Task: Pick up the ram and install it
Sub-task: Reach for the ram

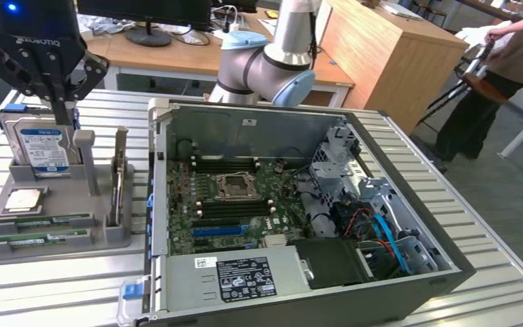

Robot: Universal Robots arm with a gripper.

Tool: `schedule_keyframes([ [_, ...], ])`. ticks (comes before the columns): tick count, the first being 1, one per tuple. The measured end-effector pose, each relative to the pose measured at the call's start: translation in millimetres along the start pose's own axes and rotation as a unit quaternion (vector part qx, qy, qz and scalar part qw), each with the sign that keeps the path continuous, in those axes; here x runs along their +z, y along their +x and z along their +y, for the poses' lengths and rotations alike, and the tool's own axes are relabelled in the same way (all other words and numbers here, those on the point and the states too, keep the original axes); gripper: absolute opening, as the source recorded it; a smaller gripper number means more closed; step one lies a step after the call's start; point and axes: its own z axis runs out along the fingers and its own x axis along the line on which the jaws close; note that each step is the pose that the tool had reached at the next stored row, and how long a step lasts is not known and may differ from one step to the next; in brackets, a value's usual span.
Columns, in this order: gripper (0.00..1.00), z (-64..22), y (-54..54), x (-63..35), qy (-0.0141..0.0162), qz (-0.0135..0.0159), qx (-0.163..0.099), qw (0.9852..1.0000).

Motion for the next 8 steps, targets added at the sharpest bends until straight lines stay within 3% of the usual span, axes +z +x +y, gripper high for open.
schedule_keyframes([
  [8,0.10,-1.2,15.3,-0.2,0.0000,0.0000,0.000,1.0000],
])
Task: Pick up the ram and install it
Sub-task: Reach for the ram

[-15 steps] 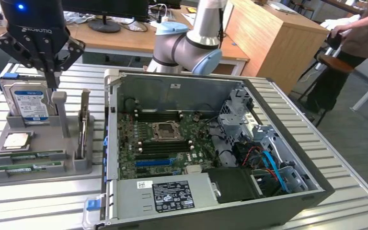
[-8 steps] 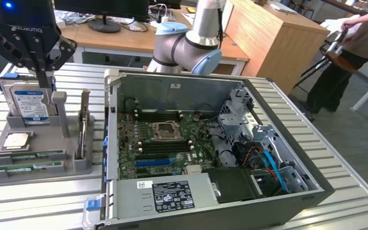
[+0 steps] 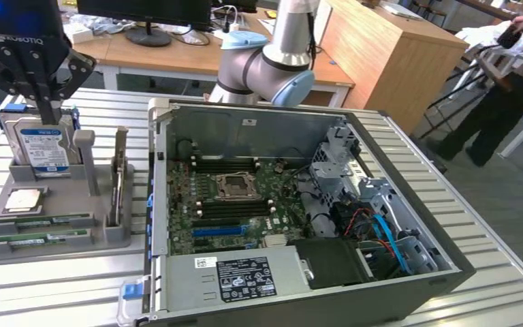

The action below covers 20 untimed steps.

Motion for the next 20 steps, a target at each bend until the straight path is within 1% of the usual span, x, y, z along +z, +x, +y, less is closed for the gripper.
schedule_keyframes([
  [2,0.10,-0.3,3.7,0.0,0.0000,0.0000,0.000,1.0000],
  [3,0.10,-1.2,16.6,-0.2,0.0000,-0.0001,0.000,1.0000],
  [8,0.10,-1.7,23.5,-0.3,0.0000,0.0000,0.000,1.0000],
  [10,0.10,-1.9,24.9,-0.3,0.0000,0.0000,0.000,1.0000],
  [20,0.10,-1.9,24.9,-0.3,0.0000,0.0000,0.000,1.0000],
])
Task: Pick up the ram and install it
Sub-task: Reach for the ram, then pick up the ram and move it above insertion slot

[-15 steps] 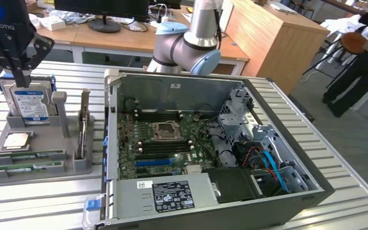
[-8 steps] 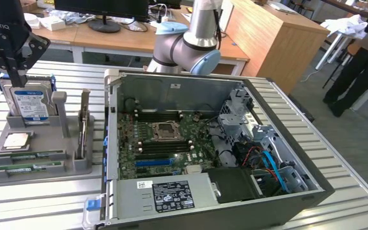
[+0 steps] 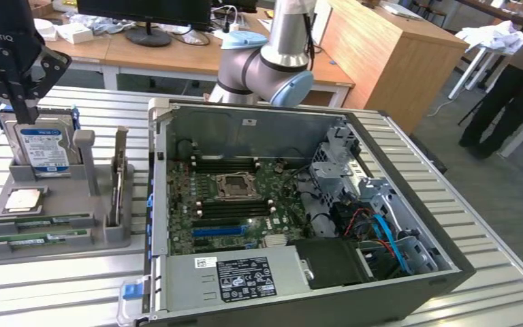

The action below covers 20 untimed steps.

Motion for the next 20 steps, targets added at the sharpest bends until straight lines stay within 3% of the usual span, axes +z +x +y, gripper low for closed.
schedule_keyframes([
  [14,0.10,-13.5,-1.0,-0.6,0.0000,0.0000,0.000,1.0000],
  [20,0.10,-14.6,-1.1,-0.6,0.0000,0.0000,0.000,1.0000],
])
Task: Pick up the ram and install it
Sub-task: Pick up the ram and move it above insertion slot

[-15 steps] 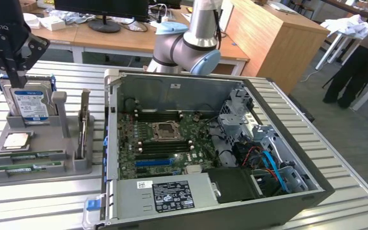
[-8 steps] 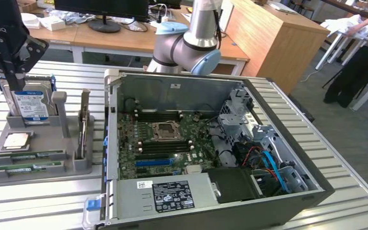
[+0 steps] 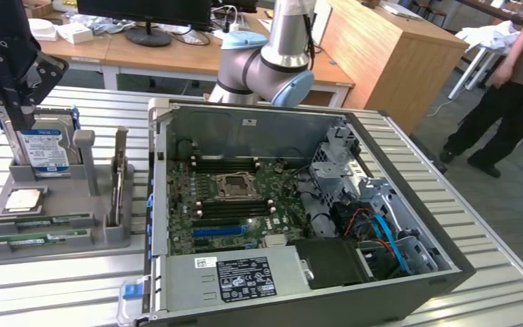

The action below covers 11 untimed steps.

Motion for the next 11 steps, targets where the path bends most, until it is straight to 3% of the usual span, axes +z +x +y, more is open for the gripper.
schedule_keyframes([
  [11,0.10,0.0,0.0,-0.1,0.0000,0.0002,-0.002,1.0000],
])
